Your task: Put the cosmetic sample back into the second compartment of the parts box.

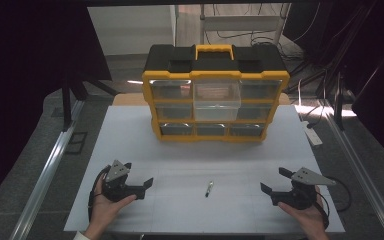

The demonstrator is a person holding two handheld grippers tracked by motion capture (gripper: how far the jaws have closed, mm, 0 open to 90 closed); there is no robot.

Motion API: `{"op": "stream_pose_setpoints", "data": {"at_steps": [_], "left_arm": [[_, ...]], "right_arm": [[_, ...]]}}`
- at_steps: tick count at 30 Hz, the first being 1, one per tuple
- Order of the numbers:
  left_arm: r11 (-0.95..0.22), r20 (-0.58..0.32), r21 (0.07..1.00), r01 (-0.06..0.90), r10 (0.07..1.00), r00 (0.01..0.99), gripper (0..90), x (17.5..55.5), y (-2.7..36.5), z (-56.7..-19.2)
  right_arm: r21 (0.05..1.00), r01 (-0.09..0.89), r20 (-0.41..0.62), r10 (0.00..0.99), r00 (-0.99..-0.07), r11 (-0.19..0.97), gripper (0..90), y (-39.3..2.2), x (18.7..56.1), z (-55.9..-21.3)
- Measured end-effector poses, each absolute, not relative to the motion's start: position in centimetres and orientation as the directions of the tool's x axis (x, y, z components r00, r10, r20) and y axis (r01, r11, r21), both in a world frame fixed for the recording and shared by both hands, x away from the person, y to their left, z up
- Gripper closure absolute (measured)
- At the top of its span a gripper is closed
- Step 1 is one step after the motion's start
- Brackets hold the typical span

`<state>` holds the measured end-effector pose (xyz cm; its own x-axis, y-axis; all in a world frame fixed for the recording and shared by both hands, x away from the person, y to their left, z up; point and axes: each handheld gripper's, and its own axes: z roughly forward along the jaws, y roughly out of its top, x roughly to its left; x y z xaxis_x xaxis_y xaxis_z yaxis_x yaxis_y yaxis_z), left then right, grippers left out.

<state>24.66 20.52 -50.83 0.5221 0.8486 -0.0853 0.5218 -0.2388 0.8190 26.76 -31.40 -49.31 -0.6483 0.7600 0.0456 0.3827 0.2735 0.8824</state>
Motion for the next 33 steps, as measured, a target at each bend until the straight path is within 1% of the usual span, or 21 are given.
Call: {"op": "stream_pose_setpoints", "data": {"at_steps": [8, 19, 33], "left_arm": [[-0.246, -0.08, 0.814, 0.527, 0.85, 0.521, 3.5, 24.71, 20.61, -51.06], [-0.257, -0.076, 0.814, 0.521, 0.842, 0.533, 3.3, 24.39, 20.76, -51.09], [-0.264, -0.076, 0.804, 0.533, 0.844, 0.532, 3.1, 24.39, 20.74, -51.33]], "right_arm": [[0.877, 0.394, 0.057, 0.755, -0.653, 0.275, 9.8, -31.45, 26.96, -49.52], [0.874, 0.406, 0.057, 0.774, -0.631, 0.267, 9.7, -31.39, 27.06, -49.51], [0.872, 0.406, 0.059, 0.763, -0.644, 0.275, 9.6, -31.24, 27.28, -49.49]]}}
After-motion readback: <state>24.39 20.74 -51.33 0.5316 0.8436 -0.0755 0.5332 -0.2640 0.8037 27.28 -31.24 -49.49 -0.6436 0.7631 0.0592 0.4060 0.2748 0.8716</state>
